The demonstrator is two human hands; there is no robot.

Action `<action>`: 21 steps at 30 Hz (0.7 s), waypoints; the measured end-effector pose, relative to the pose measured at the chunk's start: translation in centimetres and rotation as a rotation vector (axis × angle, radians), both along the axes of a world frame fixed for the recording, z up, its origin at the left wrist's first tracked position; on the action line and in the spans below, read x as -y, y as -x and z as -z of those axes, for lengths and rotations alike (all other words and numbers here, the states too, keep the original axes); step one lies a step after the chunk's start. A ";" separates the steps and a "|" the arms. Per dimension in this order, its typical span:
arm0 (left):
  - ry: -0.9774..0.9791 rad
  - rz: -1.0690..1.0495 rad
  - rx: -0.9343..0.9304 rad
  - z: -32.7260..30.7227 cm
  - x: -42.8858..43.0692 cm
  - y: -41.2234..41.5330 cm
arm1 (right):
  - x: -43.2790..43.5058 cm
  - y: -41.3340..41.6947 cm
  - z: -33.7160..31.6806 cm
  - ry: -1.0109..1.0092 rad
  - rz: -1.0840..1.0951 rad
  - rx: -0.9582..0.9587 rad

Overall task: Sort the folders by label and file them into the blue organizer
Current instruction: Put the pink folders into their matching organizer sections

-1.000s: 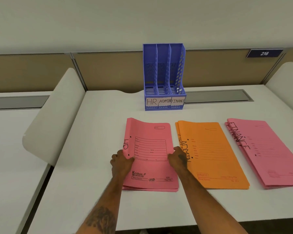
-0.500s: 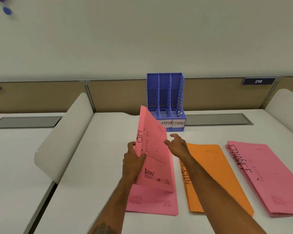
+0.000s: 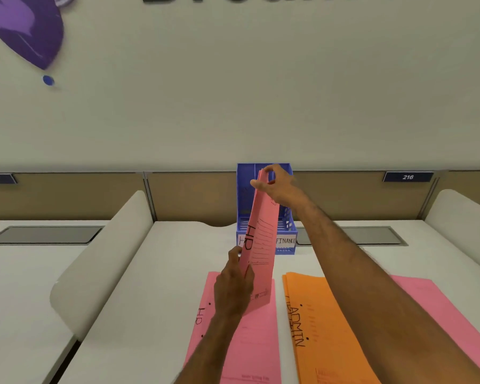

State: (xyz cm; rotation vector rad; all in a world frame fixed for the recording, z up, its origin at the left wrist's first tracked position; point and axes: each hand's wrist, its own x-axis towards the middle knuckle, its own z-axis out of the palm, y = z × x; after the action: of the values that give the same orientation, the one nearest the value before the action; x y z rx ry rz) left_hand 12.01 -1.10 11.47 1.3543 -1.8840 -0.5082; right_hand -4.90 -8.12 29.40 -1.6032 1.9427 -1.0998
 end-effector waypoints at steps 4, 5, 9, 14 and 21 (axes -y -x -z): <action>0.034 -0.004 -0.032 0.3 -0.6 1.3 | -0.7 0.6 -0.9 0.066 0.042 -0.021; 0.042 -0.009 -0.039 0.3 -0.7 1.6 | -0.9 0.8 -1.1 0.081 0.050 -0.035; 0.092 -0.028 -0.058 0.1 -1.3 2.7 | -1.3 1.3 -2.3 0.098 0.036 -0.050; 0.124 -0.044 -0.069 0.0 -1.8 3.2 | -1.2 1.0 -4.2 0.035 0.017 -0.184; 0.118 -0.004 -0.089 -0.8 -0.7 3.1 | -0.6 -0.4 -5.5 0.182 0.116 -0.398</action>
State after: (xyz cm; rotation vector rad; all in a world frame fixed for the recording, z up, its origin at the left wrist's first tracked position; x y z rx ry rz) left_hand 8.96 -0.44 12.24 1.2384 -1.8099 -0.4403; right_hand -4.53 -7.55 34.93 -1.9511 2.2650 -1.0930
